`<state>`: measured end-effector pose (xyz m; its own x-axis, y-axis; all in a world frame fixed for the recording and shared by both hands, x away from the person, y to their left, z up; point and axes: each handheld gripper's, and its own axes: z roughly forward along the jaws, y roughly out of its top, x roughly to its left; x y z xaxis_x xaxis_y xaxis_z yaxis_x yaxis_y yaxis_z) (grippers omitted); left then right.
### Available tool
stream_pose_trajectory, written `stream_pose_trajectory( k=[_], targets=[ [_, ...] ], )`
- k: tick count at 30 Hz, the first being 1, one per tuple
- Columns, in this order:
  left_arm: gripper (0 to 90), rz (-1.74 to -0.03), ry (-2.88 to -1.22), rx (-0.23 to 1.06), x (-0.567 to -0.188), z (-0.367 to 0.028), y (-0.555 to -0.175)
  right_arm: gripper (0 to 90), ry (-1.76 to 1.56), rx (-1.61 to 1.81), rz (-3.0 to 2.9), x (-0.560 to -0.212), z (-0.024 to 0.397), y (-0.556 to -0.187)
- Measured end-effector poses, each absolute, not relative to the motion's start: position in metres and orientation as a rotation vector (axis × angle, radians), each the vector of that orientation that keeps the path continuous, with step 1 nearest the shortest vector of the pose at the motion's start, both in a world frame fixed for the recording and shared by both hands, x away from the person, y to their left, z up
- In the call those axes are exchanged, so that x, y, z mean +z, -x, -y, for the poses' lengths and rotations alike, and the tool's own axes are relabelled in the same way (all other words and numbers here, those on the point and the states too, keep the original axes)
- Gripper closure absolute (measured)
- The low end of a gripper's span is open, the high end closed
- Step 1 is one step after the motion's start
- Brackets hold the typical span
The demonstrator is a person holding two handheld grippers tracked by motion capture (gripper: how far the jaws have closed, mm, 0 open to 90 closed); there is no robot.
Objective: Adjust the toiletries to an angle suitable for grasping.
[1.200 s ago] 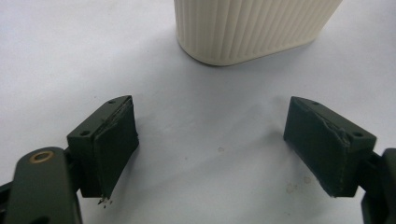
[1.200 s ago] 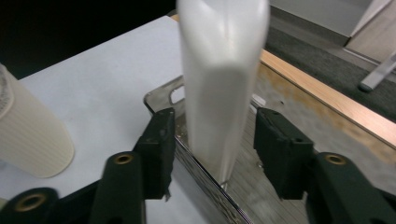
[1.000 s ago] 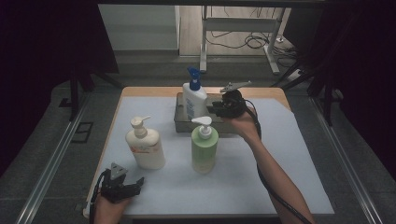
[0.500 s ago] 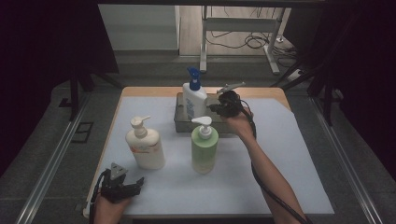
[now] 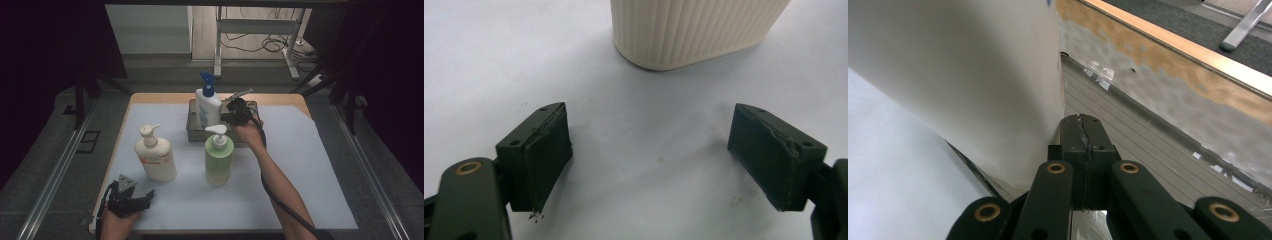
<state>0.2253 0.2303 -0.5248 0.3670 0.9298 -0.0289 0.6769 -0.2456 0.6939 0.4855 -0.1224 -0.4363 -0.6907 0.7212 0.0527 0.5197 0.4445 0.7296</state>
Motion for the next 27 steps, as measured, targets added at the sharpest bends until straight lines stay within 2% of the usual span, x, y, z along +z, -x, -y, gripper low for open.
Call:
stream_pose_trajectory(
  k=[27],
  targets=[
    [17.0, -1.386, -2.011, 0.524, -0.525, -0.230, -0.225, 90.0, -1.107, 1.090, -2.511, -0.450, 0.108, -0.492]
  ],
)
